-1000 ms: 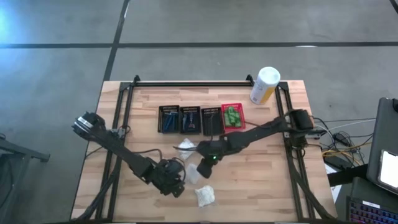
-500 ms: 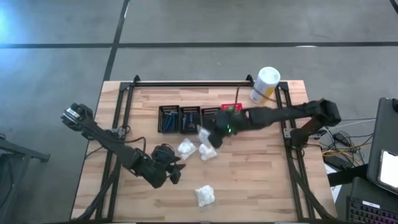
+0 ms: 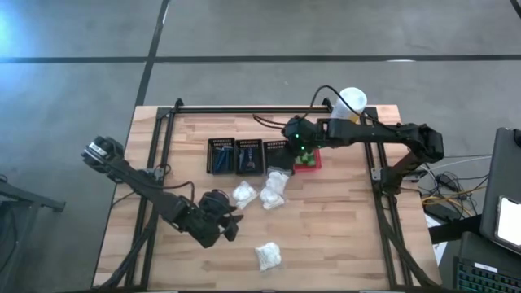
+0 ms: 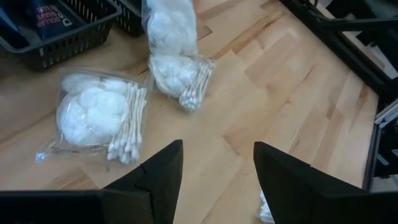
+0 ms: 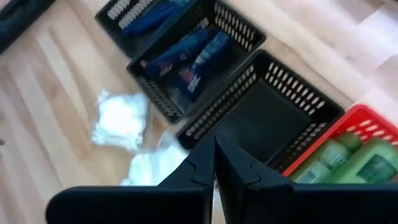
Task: Pick & Place Travel size toiletries
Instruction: Put the white cotton pack into the right black bin
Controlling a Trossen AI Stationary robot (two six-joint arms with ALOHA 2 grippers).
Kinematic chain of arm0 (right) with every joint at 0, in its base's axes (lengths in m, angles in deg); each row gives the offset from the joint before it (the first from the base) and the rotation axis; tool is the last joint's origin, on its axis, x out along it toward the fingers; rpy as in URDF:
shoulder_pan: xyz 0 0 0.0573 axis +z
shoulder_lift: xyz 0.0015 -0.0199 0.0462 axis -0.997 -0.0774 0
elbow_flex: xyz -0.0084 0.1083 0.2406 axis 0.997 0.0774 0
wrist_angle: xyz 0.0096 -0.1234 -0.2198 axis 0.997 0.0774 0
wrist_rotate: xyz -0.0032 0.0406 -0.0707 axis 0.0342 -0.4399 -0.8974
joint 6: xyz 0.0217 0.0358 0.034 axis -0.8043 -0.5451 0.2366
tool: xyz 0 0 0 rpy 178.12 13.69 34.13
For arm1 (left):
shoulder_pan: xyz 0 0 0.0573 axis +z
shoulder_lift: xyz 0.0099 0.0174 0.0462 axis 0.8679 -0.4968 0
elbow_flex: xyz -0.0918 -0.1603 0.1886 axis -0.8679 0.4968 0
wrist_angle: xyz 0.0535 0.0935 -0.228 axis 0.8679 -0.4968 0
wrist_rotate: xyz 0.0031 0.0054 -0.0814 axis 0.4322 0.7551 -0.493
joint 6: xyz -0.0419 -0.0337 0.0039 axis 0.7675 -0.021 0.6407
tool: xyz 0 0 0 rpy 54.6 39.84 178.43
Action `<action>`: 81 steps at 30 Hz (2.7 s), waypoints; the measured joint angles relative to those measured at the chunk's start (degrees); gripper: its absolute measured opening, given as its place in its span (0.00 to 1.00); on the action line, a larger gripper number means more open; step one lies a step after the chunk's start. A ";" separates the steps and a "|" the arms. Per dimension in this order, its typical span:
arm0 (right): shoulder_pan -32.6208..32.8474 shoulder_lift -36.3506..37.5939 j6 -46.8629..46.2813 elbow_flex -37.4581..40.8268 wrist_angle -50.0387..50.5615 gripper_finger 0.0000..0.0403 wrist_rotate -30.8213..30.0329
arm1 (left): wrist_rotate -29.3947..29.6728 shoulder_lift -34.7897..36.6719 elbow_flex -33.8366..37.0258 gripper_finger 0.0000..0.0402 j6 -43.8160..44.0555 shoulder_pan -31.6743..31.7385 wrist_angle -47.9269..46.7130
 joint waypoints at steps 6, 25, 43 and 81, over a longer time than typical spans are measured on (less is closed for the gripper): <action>5.26 0.12 4.34 0.00 5.56 0.06 0.48 | -0.56 -1.94 0.00 0.50 0.57 0.00 0.02; 1.21 -9.83 34.60 0.32 3.39 0.67 4.28 | -1.32 -2.86 0.00 0.50 2.43 0.00 2.04; -2.49 -16.82 39.36 -1.60 2.73 0.49 20.87 | -1.33 -2.86 0.00 0.50 2.73 0.00 2.11; -4.59 -15.13 44.24 -22.54 23.29 0.04 9.14 | -0.32 -2.86 0.00 0.50 2.20 0.44 -0.29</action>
